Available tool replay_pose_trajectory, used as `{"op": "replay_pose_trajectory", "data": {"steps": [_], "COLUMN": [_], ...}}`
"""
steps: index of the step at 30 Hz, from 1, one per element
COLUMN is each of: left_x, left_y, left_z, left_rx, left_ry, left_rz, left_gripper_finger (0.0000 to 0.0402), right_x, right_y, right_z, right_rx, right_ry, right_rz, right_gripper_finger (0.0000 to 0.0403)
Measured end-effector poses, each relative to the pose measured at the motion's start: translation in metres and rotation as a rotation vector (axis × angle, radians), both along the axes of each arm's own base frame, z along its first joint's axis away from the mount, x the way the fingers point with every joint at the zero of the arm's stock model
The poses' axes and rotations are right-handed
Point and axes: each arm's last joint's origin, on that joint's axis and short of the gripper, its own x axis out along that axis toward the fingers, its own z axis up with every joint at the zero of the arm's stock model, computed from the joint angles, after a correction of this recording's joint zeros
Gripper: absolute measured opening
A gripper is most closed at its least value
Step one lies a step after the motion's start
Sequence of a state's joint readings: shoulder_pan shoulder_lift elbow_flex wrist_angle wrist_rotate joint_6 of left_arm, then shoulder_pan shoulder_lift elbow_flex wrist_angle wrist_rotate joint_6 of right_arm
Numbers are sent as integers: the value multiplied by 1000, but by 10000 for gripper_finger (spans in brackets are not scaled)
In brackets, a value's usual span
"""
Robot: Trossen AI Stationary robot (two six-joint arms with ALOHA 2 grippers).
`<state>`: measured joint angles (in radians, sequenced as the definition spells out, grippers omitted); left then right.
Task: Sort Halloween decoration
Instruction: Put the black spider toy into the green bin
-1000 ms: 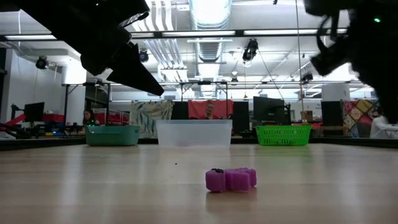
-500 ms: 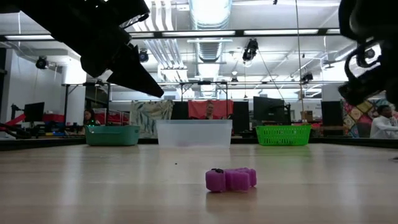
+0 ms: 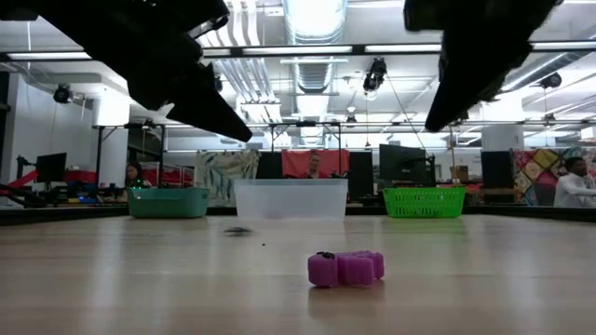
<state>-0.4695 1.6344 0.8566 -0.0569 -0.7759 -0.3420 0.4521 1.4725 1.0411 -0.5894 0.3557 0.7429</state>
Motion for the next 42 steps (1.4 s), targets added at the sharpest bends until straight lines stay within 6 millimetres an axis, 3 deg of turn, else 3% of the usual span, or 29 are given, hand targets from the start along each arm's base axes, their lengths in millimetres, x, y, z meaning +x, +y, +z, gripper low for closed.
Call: {"op": "replay_pose_trajectory", "data": {"steps": [6,9,15,19,28,33,42], "left_x": [-10,-21,-43,-65,-81,-85,-78], "left_y": [5,9,15,22,41,50,59], "left_z": [-1,11,20,8,-33,-49,-71], "left_rx": [131,173,5,-88,-193,-158,-150], "left_ry": [111,179,293,328,107,86,96], "left_rz": [23,61,-82,-134,-103,-37,10], "left_gripper_finger": [77,77,77,77,77,77,77], "right_x": [8,18,40,59,109,131,161], "right_y": [4,0,-21,-40,-74,-74,-74], "right_z": [5,0,-19,-33,-71,-81,-88], "right_rx": [-68,-88,-211,-292,-327,-246,-262], "right_ry": [-120,-279,-564,-658,-615,-592,-406], "right_rz": [190,244,313,279,166,102,121], "right_gripper_finger": [9,9,9,9,9,9,9]}}
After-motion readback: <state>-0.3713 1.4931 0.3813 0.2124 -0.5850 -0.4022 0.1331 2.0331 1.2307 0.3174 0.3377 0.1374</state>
